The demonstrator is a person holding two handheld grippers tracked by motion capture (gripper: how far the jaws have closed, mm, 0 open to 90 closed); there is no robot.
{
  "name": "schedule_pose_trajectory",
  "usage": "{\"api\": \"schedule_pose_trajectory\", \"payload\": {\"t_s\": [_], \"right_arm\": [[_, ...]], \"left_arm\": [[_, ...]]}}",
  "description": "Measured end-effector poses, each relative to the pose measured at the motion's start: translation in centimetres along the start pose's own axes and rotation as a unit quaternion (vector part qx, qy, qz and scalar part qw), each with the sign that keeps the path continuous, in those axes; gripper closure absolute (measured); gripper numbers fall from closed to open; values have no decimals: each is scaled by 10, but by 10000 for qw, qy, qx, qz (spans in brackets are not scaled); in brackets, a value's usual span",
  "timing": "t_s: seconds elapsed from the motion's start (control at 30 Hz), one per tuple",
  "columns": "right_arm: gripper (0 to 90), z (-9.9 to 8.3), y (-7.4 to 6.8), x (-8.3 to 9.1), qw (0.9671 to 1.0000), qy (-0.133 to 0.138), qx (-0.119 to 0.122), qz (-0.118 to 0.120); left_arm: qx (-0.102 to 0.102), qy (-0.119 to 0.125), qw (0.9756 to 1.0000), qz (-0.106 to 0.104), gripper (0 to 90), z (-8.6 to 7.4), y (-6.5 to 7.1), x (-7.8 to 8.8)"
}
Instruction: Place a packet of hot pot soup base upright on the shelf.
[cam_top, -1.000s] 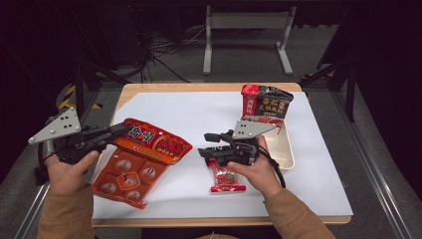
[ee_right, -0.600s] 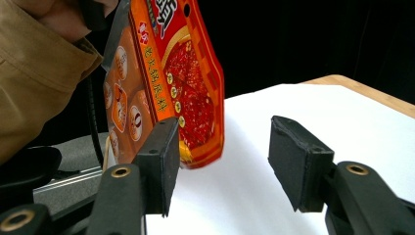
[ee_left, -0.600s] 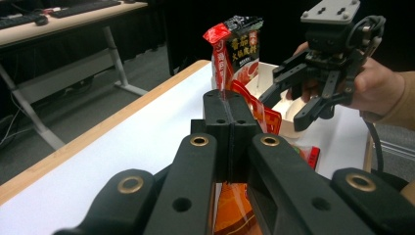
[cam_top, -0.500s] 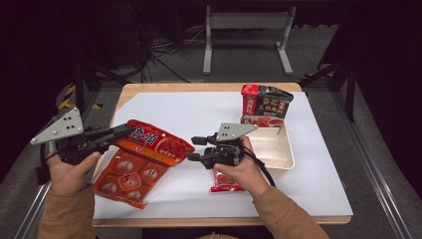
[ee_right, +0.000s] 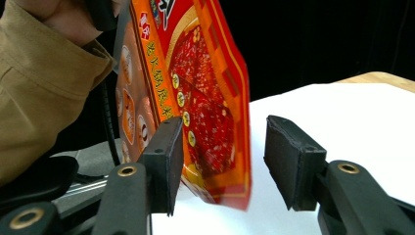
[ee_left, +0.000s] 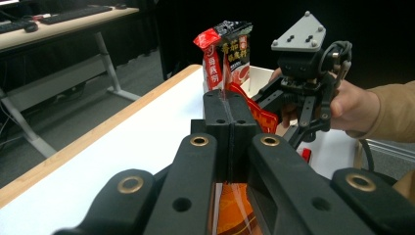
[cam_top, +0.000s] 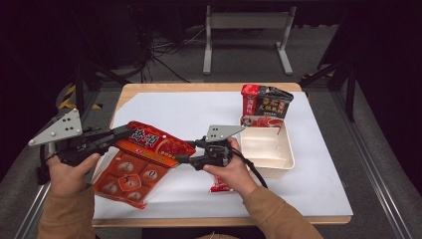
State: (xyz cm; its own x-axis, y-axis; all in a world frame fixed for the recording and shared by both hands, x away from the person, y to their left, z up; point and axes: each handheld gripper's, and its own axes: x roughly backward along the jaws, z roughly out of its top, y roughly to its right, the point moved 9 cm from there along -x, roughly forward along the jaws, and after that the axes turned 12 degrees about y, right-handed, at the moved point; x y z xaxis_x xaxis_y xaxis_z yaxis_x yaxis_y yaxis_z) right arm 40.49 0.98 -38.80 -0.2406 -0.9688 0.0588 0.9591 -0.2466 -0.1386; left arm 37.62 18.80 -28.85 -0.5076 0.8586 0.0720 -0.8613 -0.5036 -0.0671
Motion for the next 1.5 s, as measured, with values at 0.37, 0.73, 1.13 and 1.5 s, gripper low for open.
{"api": "schedule_pose_trajectory", "payload": {"t_s": [0.37,0.73,1.13,1.5], "right_arm": [[679,-7,-6,-9,9997,-154,126,164],[893,8,-13,-1,9993,-15,143,358],[896,43,-18,19,9986,87,472,220],[897,65,-20,31,9977,12,654,157]], "left_arm": [[-13,50,10000,-44,900,0,0,0],[43,294,9995,-73,900,7,2,5],[62,534,9984,-160,900,13,5,6],[147,579,9981,-159,892,10,2,2]]}}
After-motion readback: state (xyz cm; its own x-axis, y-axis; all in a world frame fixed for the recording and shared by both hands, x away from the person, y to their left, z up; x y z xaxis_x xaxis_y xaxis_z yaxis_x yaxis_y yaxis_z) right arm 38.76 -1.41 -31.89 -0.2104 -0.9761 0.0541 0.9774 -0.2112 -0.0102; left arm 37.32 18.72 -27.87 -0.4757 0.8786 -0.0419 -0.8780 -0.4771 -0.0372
